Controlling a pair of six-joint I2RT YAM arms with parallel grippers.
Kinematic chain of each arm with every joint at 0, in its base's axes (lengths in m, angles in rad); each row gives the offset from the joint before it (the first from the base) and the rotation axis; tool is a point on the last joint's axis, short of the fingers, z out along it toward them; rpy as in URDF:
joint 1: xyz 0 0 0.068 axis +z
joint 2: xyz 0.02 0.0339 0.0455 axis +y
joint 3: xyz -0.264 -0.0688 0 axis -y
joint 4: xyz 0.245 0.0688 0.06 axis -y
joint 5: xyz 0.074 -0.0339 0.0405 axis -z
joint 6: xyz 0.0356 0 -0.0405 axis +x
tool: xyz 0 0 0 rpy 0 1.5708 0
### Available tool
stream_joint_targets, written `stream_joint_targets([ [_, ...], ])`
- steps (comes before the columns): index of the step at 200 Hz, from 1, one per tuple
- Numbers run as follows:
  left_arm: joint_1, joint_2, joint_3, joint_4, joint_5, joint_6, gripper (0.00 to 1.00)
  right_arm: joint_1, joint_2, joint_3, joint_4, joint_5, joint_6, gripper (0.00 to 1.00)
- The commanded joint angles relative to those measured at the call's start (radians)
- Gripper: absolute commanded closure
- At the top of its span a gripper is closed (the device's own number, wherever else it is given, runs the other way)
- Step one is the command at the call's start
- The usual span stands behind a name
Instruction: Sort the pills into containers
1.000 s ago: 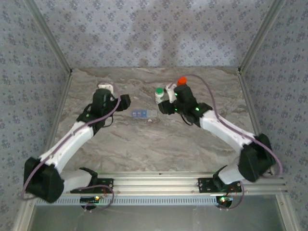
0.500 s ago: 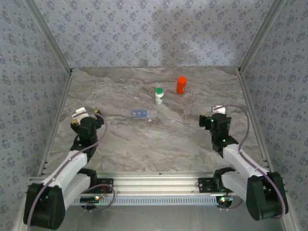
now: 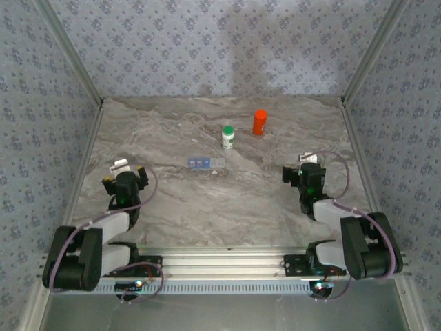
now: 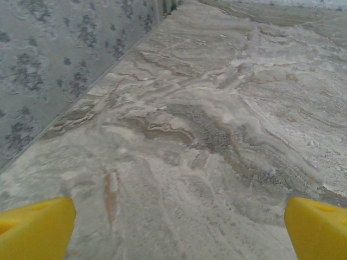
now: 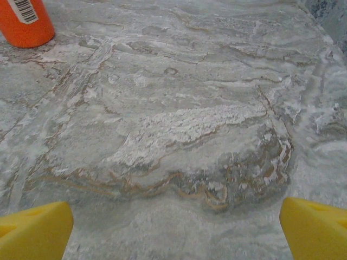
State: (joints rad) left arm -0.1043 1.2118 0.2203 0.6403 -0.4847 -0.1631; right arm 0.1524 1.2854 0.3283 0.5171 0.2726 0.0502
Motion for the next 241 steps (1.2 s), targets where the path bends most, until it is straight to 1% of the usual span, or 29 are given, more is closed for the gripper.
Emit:
stream_joint_targets([
  [1, 0.008, 0.094, 0.109, 0.095, 0.056, 0.082, 0.01, -0.022, 0.054, 0.08, 0.057, 0.017, -0.019, 0.0],
  [15, 0.009, 0.131, 0.146, 0.078, 0.129, 0.13, 0.01, -0.03, 0.086, 0.125, 0.008, 0.007, -0.014, 0.0],
  [25, 0.008, 0.135, 0.152, 0.072, 0.176, 0.148, 0.01, -0.032, 0.087, 0.126, 0.011, 0.004, -0.014, 0.0],
  [52, 0.009, 0.156, 0.177, 0.047, 0.2, 0.162, 0.02, -0.053, 0.078, 0.117, 0.014, -0.02, 0.0, 0.0],
  [62, 0.008, 0.172, 0.195, 0.033, 0.234, 0.182, 0.02, -0.06, 0.08, 0.121, 0.009, -0.031, 0.005, 0.0],
  [67, 0.013, 0.188, 0.188, 0.067, 0.268, 0.199, 0.01, -0.063, 0.081, 0.122, 0.006, -0.035, 0.008, 0.0],
  [71, 0.019, 0.222, 0.17, 0.145, 0.284, 0.206, 0.01, -0.068, 0.081, 0.123, 0.002, -0.038, 0.01, 0.0],
  [78, 0.039, 0.28, 0.151, 0.243, 0.263, 0.178, 0.01, -0.075, 0.081, 0.124, 0.001, -0.044, 0.015, 0.0],
  [82, 0.062, 0.299, 0.154, 0.233, 0.256, 0.141, 0.01, -0.078, 0.08, 0.124, 0.0, -0.047, 0.018, 0.0],
  [87, 0.098, 0.324, 0.163, 0.242, 0.274, 0.105, 0.01, -0.083, 0.079, 0.122, 0.001, -0.048, 0.023, 0.0],
  [93, 0.12, 0.329, 0.156, 0.258, 0.311, 0.09, 0.01, -0.088, 0.076, 0.119, 0.002, -0.049, 0.028, 0.0],
  [97, 0.123, 0.317, 0.156, 0.23, 0.328, 0.086, 0.02, -0.092, 0.074, 0.117, 0.005, -0.048, 0.032, 0.0],
  [102, 0.123, 0.31, 0.167, 0.201, 0.325, 0.085, 0.01, -0.096, 0.07, 0.113, 0.006, -0.047, 0.036, 0.0],
  [110, 0.116, 0.321, 0.164, 0.23, 0.315, 0.095, 0.01, -0.103, 0.063, 0.104, 0.015, -0.049, 0.04, 0.0],
  [118, 0.11, 0.316, 0.171, 0.202, 0.303, 0.097, 0.01, -0.107, 0.056, 0.095, 0.029, -0.041, 0.029, 0.0],
  [141, 0.093, 0.321, 0.176, 0.206, 0.284, 0.113, 0.01, -0.116, 0.06, 0.072, 0.095, -0.001, -0.011, 0.0],
  [174, 0.093, 0.321, 0.177, 0.204, 0.283, 0.113, 0.01, -0.119, 0.054, 0.05, 0.138, -0.042, -0.04, 0.0],
  [195, 0.093, 0.321, 0.177, 0.203, 0.282, 0.114, 0.01, -0.119, 0.067, 0.019, 0.221, -0.065, -0.075, 0.0],
  [204, 0.093, 0.321, 0.177, 0.203, 0.283, 0.113, 0.01, -0.122, 0.137, -0.037, 0.41, -0.081, -0.088, 0.0],
  [211, 0.094, 0.321, 0.177, 0.203, 0.282, 0.114, 0.02, -0.124, 0.238, -0.074, 0.583, -0.096, -0.095, 0.0],
  [216, 0.092, 0.321, 0.176, 0.203, 0.282, 0.113, 0.01, -0.117, 0.3, -0.084, 0.684, -0.077, -0.112, 0.0],
  [220, 0.094, 0.321, 0.177, 0.203, 0.282, 0.115, 0.02, -0.1, 0.301, -0.086, 0.671, -0.051, -0.126, 0.0],
  [225, 0.093, 0.321, 0.176, 0.203, 0.282, 0.115, 0.01, -0.079, 0.255, -0.073, 0.563, -0.035, -0.134, 0.0],
  [229, 0.093, 0.321, 0.176, 0.203, 0.281, 0.114, 0.01, -0.081, 0.218, -0.054, 0.457, -0.091, -0.124, 0.0],
  [231, 0.093, 0.321, 0.176, 0.203, 0.282, 0.115, 0.02, -0.089, 0.21, -0.045, 0.436, -0.126, -0.126, 0.0],
  [237, 0.092, 0.322, 0.176, 0.203, 0.281, 0.115, 0.02, -0.13, 0.231, -0.028, 0.456, -0.236, -0.135, 0.0],
  [241, 0.092, 0.321, 0.176, 0.203, 0.28, 0.115, 0.02, -0.146, 0.246, -0.019, 0.463, -0.265, -0.131, 0.0],
])
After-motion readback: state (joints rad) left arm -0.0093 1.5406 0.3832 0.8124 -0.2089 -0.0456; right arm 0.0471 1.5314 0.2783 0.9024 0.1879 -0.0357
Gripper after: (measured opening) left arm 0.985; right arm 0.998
